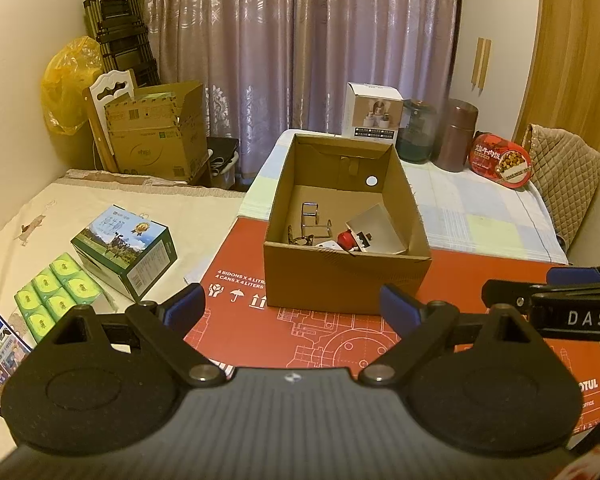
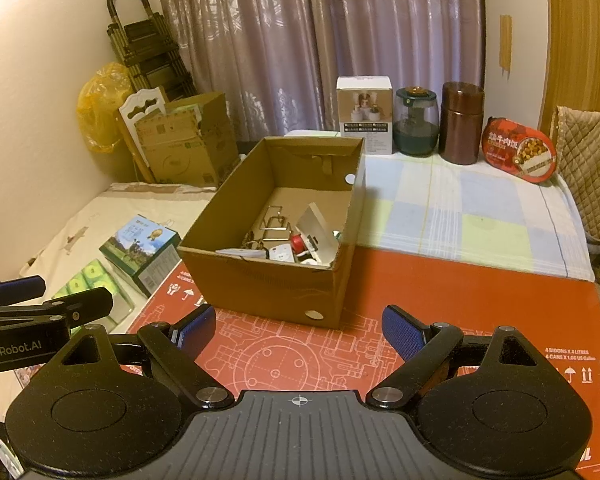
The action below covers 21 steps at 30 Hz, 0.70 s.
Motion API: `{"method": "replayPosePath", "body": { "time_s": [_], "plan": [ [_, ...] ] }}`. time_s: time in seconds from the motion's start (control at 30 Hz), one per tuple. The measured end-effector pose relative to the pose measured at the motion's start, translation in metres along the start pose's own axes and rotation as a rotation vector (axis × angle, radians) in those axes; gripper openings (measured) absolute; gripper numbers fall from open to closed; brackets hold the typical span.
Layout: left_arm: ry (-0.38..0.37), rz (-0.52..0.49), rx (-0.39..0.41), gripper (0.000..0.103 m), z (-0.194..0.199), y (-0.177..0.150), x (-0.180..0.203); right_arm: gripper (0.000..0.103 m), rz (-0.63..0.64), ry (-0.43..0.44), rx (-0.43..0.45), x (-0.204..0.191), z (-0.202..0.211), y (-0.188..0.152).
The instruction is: Organize rigid objects
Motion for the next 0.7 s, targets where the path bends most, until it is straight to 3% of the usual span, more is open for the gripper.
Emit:
{"method": "replayPosePath", "body": {
  "time_s": [0.7],
  "plan": [
    [-0.004,0.0,0.0,0.092,-0.0003,0.0013,0.0039,0.087,-0.003,-0.001,0.0,0.001,-0.0008,-0.0007]
  ]
}}
Point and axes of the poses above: each gripper's, at about its wrist camera, not at the fingertips, and z roughly against the way its jaws point, x to its right, y to its top, the point moved 4 cm from there along -z, roughly the way its jaws point, and after that the axes turned 8 degrees about y, right-handed, at the moved point
